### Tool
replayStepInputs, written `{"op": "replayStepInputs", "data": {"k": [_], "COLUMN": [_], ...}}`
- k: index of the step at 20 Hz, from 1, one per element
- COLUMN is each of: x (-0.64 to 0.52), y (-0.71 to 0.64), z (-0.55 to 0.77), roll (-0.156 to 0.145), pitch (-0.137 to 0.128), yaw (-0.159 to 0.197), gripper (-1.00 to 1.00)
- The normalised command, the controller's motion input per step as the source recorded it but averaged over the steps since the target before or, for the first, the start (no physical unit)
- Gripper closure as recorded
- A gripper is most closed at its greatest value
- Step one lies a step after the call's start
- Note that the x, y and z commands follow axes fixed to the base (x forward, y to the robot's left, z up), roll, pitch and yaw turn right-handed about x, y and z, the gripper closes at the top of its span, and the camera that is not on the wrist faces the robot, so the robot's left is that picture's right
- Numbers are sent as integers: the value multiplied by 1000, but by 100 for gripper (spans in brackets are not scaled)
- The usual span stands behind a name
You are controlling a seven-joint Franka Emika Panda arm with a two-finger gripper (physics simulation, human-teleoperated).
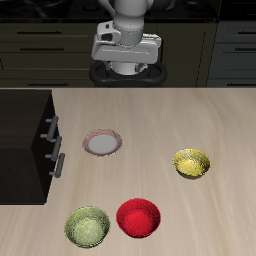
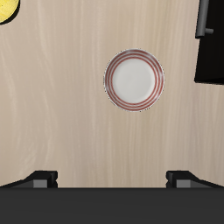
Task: Place the green bowl on the plate
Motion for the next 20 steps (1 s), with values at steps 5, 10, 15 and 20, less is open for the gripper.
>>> {"op": "replayStepInputs", "data": {"k": [5,10,15,20], "x": [334,324,440,289], "y": [-33,-19,30,59], "z": [-62,-72,-11,-6], "roll": [-9,3,18,8], "pitch": [5,24,-1,3], "yaw": [22,-3,-6,-2], "gripper": [-100,-100,-100,-100]}}
